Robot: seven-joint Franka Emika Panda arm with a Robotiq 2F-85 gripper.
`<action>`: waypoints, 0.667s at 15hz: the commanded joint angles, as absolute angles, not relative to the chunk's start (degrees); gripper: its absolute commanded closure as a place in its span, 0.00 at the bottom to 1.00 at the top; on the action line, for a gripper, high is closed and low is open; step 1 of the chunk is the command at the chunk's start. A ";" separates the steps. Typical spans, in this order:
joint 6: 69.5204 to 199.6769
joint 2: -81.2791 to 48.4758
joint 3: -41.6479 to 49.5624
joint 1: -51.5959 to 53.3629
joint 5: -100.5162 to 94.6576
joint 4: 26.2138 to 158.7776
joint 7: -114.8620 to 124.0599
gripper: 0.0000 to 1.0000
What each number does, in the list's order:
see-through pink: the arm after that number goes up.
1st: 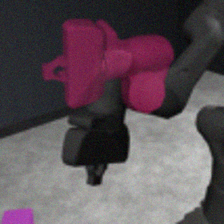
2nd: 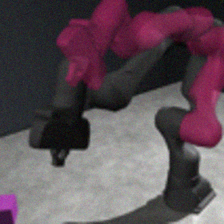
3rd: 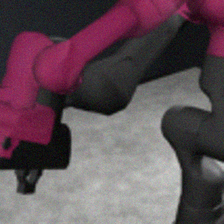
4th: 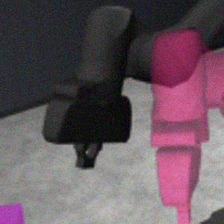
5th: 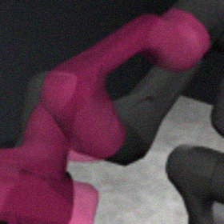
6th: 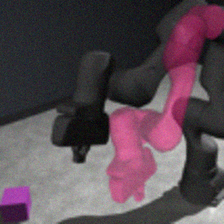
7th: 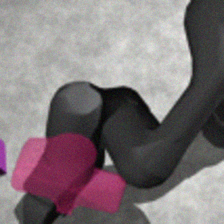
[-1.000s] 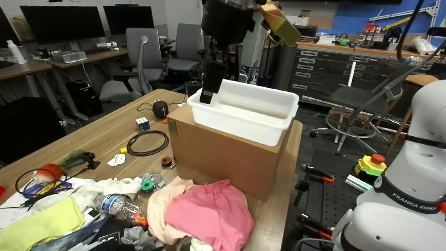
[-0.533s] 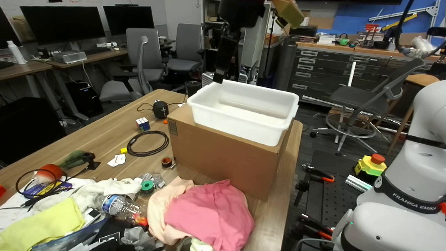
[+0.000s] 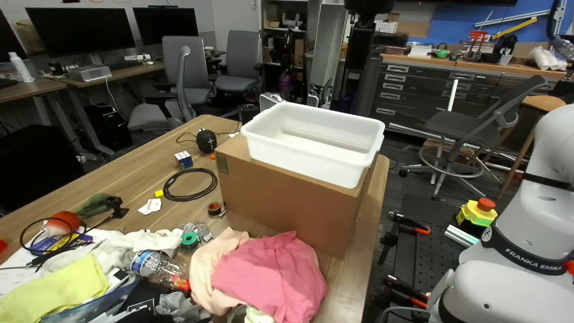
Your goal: Pick up the clothes from the box and put them on the table
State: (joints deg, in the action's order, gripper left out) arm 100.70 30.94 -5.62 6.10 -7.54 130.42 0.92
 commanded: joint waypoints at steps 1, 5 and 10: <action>96.16 35.81 -5.86 5.70 -8.28 132.30 0.76 0.00; 101.27 41.81 -5.20 5.73 -8.35 136.65 1.11 0.00; 111.59 48.15 -4.05 4.94 -7.47 142.30 2.59 0.00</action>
